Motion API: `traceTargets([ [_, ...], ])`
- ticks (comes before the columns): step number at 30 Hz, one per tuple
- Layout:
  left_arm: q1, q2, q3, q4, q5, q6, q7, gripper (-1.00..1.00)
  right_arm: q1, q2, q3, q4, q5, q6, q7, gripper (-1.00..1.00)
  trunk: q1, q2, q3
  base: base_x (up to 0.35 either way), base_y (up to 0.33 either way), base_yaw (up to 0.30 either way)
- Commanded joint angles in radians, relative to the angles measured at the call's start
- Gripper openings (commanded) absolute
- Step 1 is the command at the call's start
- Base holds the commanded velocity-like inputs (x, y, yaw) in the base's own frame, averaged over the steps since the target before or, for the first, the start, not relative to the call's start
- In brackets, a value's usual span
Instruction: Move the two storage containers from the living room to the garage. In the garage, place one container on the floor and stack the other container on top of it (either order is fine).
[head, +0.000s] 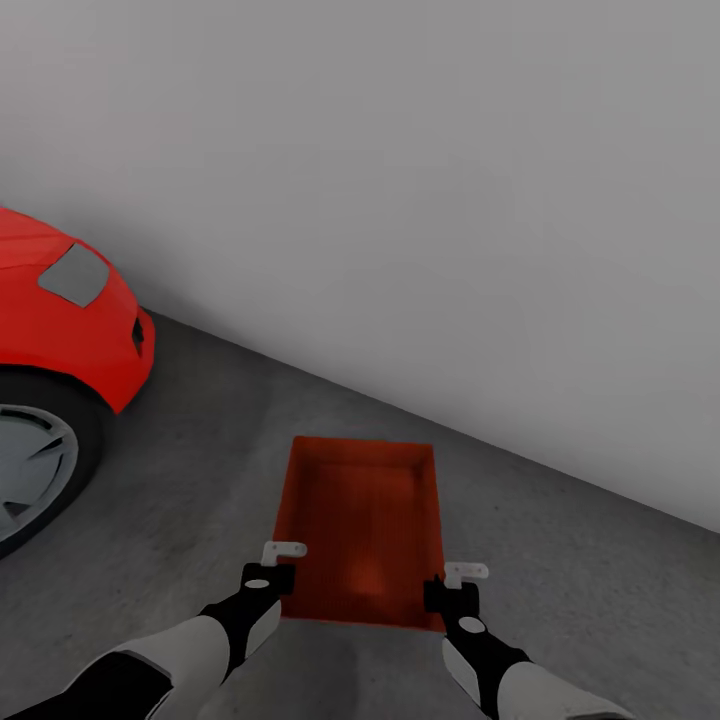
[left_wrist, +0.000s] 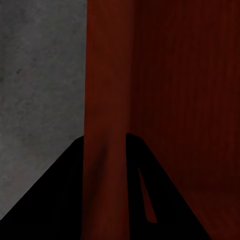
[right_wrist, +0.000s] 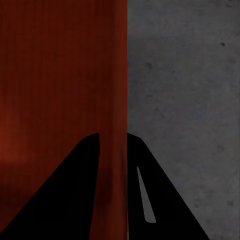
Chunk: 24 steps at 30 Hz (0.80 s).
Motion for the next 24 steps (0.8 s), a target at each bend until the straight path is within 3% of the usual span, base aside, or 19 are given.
traceTargets([
  [1,0.000,-0.001,0.041,0.002,0.017,0.000,0.006,-1.00,-0.001,0.000,-0.032,-0.003,0.020,-0.006,0.003,-1.00,0.000,0.000,-0.001,0.000,0.000,0.000],
  [24,0.000,-0.001,0.041,0.002,0.017,0.000,0.005,-1.00,-0.001,0.001,-0.032,-0.003,0.020,-0.007,0.003,-1.00,0.000,0.000,-0.001,0.094,0.000,0.000],
])
